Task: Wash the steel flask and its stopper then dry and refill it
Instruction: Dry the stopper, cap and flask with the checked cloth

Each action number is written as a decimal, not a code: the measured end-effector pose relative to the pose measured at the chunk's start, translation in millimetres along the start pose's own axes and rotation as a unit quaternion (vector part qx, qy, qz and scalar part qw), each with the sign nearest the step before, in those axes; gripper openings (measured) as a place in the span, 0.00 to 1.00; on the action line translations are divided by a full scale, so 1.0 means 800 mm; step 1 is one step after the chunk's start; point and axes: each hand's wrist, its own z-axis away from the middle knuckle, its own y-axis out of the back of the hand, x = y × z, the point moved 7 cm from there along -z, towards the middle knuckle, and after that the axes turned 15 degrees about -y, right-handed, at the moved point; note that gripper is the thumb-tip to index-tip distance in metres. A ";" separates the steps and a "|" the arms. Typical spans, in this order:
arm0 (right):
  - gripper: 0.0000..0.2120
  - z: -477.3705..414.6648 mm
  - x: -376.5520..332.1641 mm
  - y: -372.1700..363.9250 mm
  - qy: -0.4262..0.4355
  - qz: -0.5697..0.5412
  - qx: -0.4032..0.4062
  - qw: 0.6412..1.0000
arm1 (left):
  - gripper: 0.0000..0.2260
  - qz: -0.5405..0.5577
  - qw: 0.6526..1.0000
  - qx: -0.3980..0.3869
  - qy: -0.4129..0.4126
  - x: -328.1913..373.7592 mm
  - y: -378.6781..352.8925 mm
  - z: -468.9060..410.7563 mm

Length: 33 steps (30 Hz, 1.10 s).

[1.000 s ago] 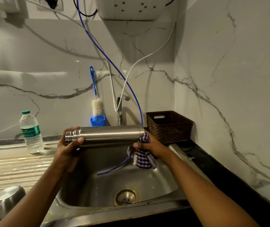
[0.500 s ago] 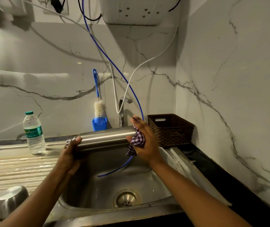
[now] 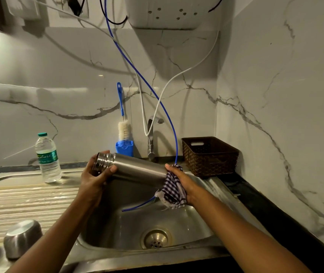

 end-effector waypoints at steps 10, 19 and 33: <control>0.29 -0.014 0.038 -0.019 -0.093 0.024 0.007 0.995 | 0.51 -0.143 0.989 -0.044 -0.020 0.016 -0.036 0.015; 0.15 -0.006 0.019 -0.031 0.008 0.030 0.031 0.999 | 0.35 -0.242 0.967 0.026 -0.069 0.042 0.000 -0.010; 0.18 0.003 0.012 -0.062 0.087 0.079 0.039 0.992 | 0.30 -0.470 0.876 0.112 -0.004 0.116 0.165 -0.059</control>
